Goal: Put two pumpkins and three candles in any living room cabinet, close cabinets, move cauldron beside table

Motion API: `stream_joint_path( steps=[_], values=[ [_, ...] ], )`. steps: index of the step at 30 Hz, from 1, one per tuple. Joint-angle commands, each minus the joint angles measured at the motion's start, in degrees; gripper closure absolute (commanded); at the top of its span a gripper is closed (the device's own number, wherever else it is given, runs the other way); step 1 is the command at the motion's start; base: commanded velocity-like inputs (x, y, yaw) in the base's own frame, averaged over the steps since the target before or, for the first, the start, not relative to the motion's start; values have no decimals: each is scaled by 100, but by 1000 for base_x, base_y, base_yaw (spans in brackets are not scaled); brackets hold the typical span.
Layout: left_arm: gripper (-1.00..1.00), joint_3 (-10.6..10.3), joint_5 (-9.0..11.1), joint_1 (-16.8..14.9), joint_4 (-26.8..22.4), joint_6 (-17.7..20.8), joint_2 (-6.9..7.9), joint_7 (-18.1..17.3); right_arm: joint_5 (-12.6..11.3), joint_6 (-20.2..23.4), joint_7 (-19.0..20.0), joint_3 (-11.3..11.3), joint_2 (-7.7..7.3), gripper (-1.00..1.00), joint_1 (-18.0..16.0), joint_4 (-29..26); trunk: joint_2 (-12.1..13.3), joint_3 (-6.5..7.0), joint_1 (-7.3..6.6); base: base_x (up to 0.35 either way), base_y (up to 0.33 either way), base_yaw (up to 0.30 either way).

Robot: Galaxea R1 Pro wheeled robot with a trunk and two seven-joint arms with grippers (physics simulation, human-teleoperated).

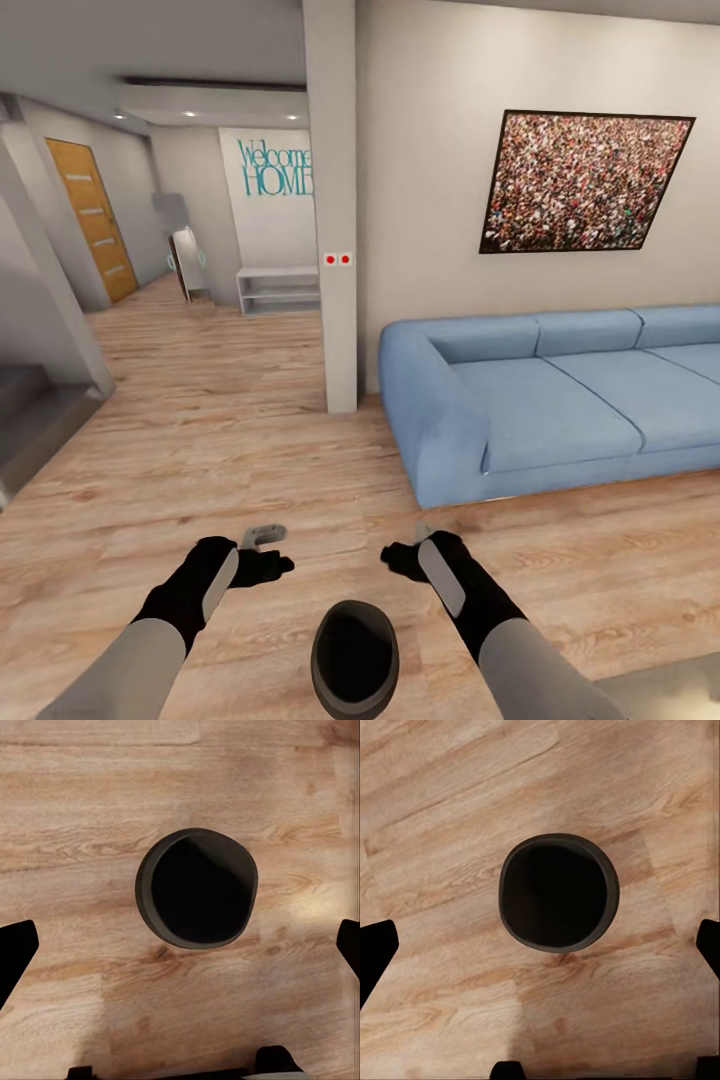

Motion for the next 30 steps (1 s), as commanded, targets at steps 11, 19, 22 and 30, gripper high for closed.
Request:
stream_joint_path(
  steps=[11,19,22,30],
  values=[
    [-100,18,22,14,-7,32,-199,27,-63,53,-394,29,0,-100,-15,103,-126,-62,67,4,0,0],
    [-100,17,21,15,-7,31,-245,52,-61,43,-365,33,-19,-100,-8,82,-447,-205,243,0,0,0],
    [-100,17,23,15,-7,31,-246,52,-58,16,-365,39,-18,-100,-8,84,-568,-259,309,0,0,0],
    [-100,17,30,15,-7,31,-246,52,-50,-10,-365,42,-12,-100,-8,94,-888,-403,484,0,0,0]
  ],
)
